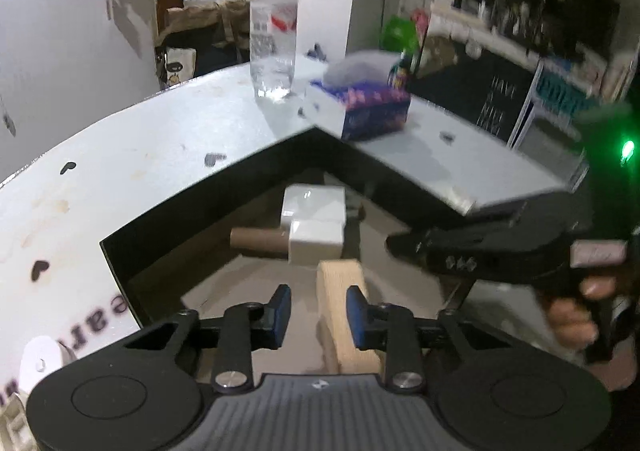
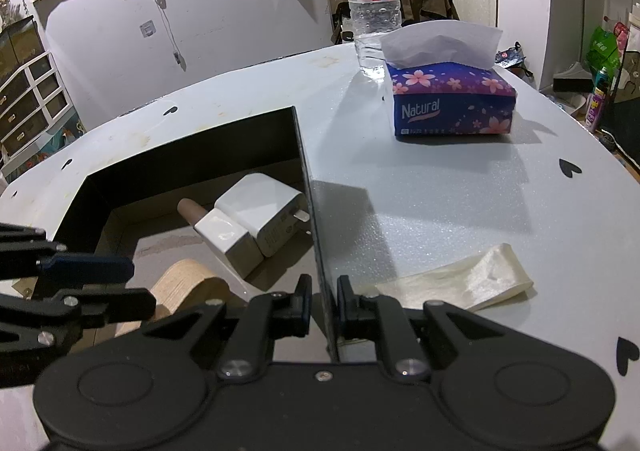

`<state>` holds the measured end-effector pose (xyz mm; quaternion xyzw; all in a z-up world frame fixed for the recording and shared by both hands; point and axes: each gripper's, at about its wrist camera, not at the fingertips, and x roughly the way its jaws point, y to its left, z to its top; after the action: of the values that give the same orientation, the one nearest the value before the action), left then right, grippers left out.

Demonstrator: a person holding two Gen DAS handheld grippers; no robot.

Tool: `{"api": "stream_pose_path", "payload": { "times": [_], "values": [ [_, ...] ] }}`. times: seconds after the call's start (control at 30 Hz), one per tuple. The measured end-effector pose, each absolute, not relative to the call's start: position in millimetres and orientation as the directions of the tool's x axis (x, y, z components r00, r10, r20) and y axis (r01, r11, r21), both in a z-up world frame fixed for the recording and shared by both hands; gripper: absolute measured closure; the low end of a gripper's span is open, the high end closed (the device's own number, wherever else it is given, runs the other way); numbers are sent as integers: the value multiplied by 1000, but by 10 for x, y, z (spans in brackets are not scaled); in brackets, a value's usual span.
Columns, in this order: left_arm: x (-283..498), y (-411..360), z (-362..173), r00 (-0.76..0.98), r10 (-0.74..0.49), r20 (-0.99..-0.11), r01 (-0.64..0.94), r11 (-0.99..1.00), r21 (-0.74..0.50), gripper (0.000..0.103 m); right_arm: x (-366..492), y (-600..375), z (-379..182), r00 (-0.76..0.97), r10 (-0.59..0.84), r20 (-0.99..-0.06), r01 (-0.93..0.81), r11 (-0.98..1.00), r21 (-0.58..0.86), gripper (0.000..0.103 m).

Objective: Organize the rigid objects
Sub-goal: 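Carry the wooden oval piece into the black box and release it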

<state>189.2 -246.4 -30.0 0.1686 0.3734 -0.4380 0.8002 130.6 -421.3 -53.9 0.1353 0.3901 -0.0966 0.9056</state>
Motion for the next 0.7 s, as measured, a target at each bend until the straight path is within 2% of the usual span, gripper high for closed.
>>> {"api": "stream_pose_path", "payload": {
  "times": [0.07, 0.4, 0.6, 0.7],
  "values": [
    [1915, -2473, -286, 338, -564, -754, 831, 555, -44, 72, 1307, -4212, -539, 677, -70, -733, 280, 945, 169, 90],
    [1987, -2429, -373, 475, -411, -778, 801, 569, 188, 74, 1305, -4212, -538, 677, -69, -733, 282, 944, 171, 89],
    [2013, -2383, -269, 447, -476, -757, 807, 579, 113, 74, 1305, -4211, -537, 677, -69, -732, 282, 944, 172, 89],
    [1992, -2395, -238, 371, -530, -762, 834, 551, 23, 75, 1307, -4207, -536, 677, -70, -733, 282, 944, 170, 89]
  ]
}}
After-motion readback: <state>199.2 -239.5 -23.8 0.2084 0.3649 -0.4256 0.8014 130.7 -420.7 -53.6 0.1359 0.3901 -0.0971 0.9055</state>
